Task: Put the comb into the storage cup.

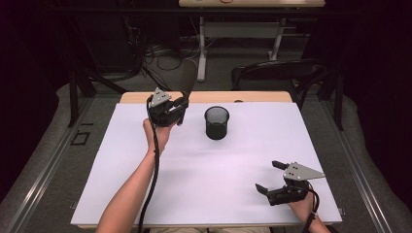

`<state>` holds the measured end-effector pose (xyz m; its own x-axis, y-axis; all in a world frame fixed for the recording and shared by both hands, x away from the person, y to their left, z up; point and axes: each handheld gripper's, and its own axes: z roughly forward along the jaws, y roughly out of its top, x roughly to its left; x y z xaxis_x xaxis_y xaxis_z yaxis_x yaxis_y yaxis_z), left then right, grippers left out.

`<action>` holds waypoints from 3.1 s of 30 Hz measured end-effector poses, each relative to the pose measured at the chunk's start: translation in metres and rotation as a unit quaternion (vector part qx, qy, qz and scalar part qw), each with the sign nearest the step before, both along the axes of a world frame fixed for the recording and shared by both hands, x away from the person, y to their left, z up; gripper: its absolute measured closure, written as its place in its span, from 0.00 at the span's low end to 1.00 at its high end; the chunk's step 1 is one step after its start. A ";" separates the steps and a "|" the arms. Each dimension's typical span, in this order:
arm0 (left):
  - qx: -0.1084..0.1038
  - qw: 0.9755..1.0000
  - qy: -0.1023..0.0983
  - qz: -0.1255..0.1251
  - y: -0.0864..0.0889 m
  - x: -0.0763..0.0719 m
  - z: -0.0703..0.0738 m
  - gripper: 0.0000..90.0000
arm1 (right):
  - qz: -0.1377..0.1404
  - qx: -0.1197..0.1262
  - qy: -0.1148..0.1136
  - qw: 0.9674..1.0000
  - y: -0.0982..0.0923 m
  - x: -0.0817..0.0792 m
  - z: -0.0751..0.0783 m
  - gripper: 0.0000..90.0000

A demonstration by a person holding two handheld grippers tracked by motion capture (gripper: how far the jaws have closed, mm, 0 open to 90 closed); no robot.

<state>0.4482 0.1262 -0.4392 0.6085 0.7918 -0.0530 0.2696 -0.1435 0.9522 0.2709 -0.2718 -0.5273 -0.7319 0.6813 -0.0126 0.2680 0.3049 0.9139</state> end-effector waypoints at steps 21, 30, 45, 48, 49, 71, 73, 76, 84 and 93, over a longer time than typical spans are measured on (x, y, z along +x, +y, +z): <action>-0.010 1.000 -0.003 -0.008 -0.019 0.011 0.004 0.81 | -0.001 0.001 0.001 1.000 -0.001 0.000 0.000 0.00; -0.015 1.000 -0.006 -0.010 -0.027 0.014 0.004 0.81 | -0.001 0.002 0.001 1.000 -0.001 0.000 0.000 0.00; -0.032 0.999 -0.009 -0.010 -0.037 0.019 0.005 0.81 | -0.001 0.002 0.002 1.000 -0.001 0.001 0.000 0.00; -0.035 0.999 -0.009 -0.008 -0.038 0.019 0.005 0.81 | 0.000 0.003 0.002 1.000 -0.001 0.000 0.000 0.00; -0.036 0.999 -0.009 -0.009 -0.039 0.020 0.005 0.81 | 0.000 0.002 0.002 1.000 -0.001 0.000 0.000 0.00; -0.048 0.999 -0.016 -0.014 -0.057 0.027 0.008 0.81 | 0.001 0.001 0.001 1.000 -0.002 0.000 0.000 0.00; -0.048 0.999 -0.014 -0.015 -0.057 0.028 0.007 0.81 | 0.001 0.001 0.001 1.000 -0.002 0.000 0.000 0.00; -0.051 0.998 -0.014 -0.015 -0.058 0.029 0.006 0.81 | 0.001 0.001 0.001 1.000 -0.002 0.000 0.000 0.00; -0.060 0.998 -0.016 -0.015 -0.063 0.030 0.004 0.81 | 0.001 0.001 0.001 1.000 -0.002 0.000 0.000 0.00; -0.073 0.997 -0.015 -0.019 -0.070 0.033 -0.001 0.81 | 0.000 0.002 0.000 1.000 -0.002 0.001 0.000 0.00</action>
<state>0.4815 0.0566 -0.4405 0.6416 0.7528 -0.1470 0.2376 -0.0129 0.9713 0.2717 -0.2739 -0.5274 -0.7323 0.6809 -0.0095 0.2679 0.3010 0.9152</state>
